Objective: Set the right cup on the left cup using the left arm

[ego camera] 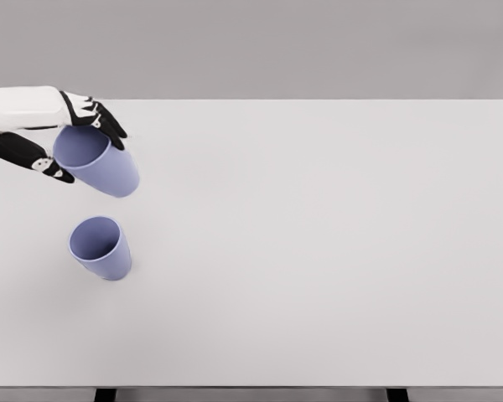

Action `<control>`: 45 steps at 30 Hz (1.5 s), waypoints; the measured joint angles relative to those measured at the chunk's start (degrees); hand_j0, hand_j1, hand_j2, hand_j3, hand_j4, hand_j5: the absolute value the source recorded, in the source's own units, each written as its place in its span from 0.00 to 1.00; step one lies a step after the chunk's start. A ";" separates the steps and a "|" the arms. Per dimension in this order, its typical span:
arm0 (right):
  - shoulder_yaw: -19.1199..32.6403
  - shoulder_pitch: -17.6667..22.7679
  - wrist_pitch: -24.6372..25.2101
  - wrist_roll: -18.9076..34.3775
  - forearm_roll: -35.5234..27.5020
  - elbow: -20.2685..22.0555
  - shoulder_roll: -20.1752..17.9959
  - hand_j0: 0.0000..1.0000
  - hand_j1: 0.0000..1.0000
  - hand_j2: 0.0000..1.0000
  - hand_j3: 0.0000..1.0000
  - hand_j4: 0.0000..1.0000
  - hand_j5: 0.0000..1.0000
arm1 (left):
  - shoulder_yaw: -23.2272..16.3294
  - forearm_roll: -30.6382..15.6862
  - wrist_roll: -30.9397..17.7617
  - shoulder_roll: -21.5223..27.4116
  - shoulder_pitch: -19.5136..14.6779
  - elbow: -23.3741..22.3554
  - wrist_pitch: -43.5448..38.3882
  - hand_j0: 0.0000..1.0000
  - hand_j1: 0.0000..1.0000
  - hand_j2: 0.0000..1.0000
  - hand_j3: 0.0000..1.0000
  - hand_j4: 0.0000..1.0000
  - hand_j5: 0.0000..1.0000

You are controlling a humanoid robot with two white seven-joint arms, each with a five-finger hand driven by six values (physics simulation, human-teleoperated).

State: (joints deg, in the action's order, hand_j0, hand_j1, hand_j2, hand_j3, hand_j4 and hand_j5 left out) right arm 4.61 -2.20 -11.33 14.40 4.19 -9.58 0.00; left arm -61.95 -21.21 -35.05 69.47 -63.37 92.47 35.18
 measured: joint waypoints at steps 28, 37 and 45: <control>-0.01 0.00 0.00 0.00 0.00 0.00 0.00 1.00 1.00 1.00 1.00 1.00 1.00 | 0.98 -3.58 0.03 11.12 6.15 7.95 -0.01 0.60 0.60 0.60 0.60 0.60 0.60; -0.01 0.00 0.00 0.00 0.00 0.00 0.00 1.00 1.00 1.00 1.00 1.00 1.00 | 1.01 -3.59 0.03 11.17 6.24 8.15 -0.02 0.60 0.60 0.60 0.60 0.60 0.60; -0.01 0.00 0.00 0.00 0.00 0.00 0.00 1.00 1.00 1.00 1.00 1.00 1.00 | 1.08 -3.51 0.03 10.56 6.33 8.16 -0.02 0.60 0.60 0.60 0.60 0.60 0.60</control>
State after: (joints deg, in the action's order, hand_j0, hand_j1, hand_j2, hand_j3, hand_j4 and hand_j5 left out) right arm 4.61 -2.20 -11.33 14.40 4.19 -9.58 0.00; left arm -60.88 -24.72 -35.02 80.04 -57.04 100.63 35.16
